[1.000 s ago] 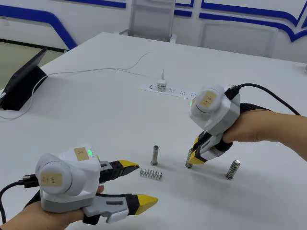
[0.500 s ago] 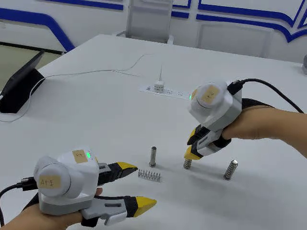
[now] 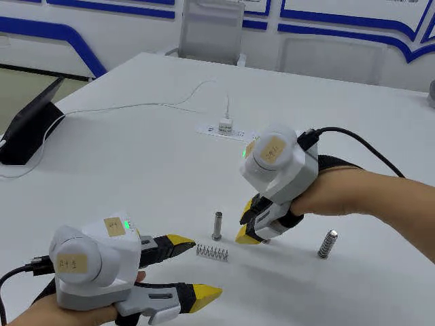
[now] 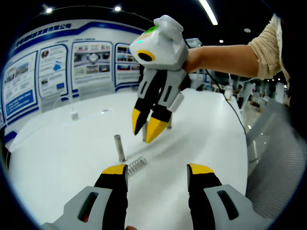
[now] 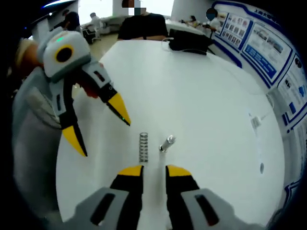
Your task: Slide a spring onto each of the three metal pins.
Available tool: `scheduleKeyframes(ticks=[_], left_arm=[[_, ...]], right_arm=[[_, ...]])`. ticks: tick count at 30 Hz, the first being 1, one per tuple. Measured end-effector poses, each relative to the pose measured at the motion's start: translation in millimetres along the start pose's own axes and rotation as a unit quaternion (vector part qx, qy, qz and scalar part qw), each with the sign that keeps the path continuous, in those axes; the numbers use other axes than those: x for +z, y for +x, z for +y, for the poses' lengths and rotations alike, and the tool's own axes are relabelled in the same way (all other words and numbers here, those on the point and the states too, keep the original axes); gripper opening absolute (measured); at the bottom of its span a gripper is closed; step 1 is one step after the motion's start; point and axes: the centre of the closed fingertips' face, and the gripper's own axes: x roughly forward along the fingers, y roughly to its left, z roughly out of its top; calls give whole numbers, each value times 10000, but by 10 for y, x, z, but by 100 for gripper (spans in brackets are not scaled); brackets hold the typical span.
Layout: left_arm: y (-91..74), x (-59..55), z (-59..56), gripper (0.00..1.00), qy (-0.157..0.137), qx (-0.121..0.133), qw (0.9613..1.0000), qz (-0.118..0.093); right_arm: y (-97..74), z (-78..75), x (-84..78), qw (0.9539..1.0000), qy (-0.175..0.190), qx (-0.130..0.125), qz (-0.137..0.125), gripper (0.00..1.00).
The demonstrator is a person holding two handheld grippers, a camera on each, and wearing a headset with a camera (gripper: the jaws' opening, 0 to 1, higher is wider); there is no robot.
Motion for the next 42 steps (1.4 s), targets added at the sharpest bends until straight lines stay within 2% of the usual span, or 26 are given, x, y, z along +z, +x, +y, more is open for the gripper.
scheduleKeyframes(ticks=[6, 15, 31, 42], left_arm=[[4, -9, -1, 51, -2, -7, 10000, 11], [-1, -15, 15, 50, -22, 16, 10000, -1], [-4, -34, 45, 50, -53, 75, 10000, 16], [-8, -39, 60, 49, -34, 116, 9999, 44]], right_arm=[[120, 93, -16, 9999, 36, 131, 26, 18], [251, 126, 43, 9997, 17, 236, 7, 16], [465, 191, -18, 9988, -173, 376, 242, 13], [415, 220, -38, 9986, -154, 423, 274, 12]])
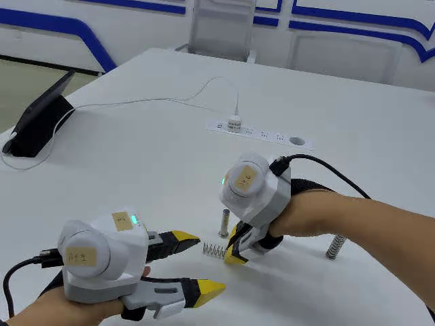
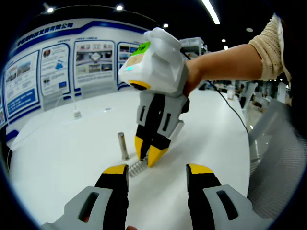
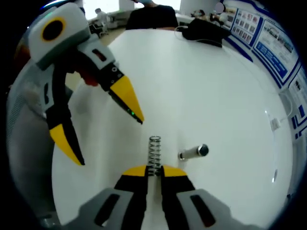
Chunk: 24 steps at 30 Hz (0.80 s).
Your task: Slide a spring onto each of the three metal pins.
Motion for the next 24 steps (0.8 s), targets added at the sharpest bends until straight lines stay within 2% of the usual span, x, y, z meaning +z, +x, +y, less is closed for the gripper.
scheduleKeyframes(ticks=[7, 14, 24], left_arm=[[10, -8, -5, 49, 63, -19, 10000, 58], [28, -26, -44, 47, 246, -123, 9995, 183], [26, 38, -79, 42, 459, -220, 9985, 194]], right_arm=[[-144, 85, -47, 9999, -163, 33, 39, 12], [-327, 167, -44, 9996, -277, 33, -53, 12], [-473, 323, 5, 9984, -538, 118, -125, 12]])
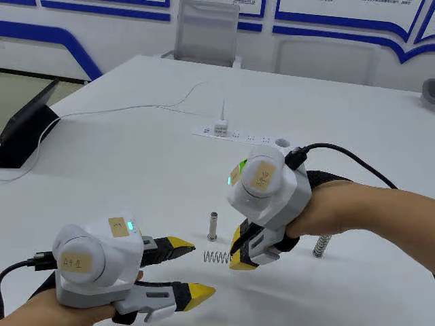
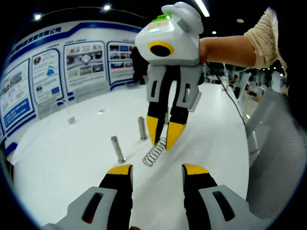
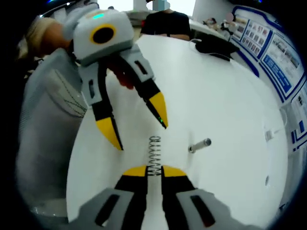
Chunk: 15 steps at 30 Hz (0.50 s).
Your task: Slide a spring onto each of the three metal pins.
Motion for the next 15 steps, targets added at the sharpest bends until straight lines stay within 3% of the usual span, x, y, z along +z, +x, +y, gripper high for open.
scheduleKeyframes(ticks=[15], left_arm=[[-13, 96, -60, 22, 321, -124, 9994, -75]], right_arm=[[-88, 151, 127, 9992, -374, 114, -100, 12]])
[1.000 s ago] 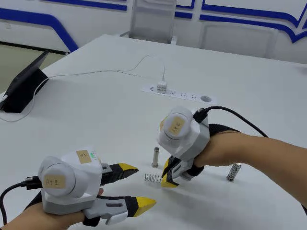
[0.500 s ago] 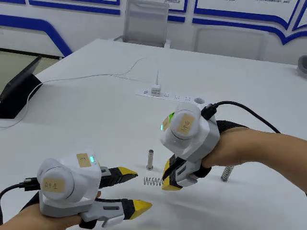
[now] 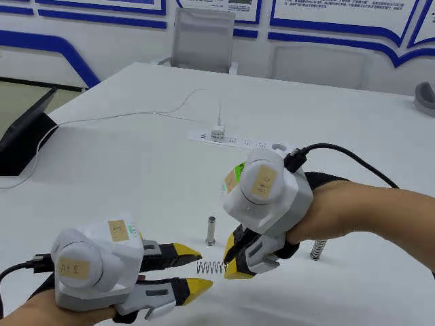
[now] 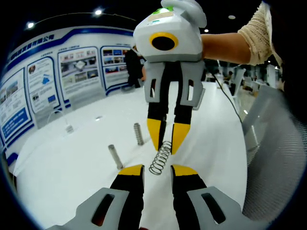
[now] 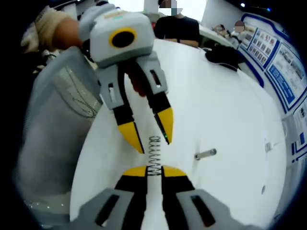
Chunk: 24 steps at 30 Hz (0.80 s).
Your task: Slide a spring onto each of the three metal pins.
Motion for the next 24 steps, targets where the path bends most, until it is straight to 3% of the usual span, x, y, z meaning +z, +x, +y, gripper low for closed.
scheduleKeyframes(ticks=[8, 24], left_arm=[[9, 26, -55, 13, 118, -129, 9998, -28], [34, 44, -116, 11, 209, -300, 9993, -15]], right_arm=[[-25, 40, -5, 9998, -172, 84, 20, 12], [-157, 90, 42, 9992, -398, 89, 43, 12]])
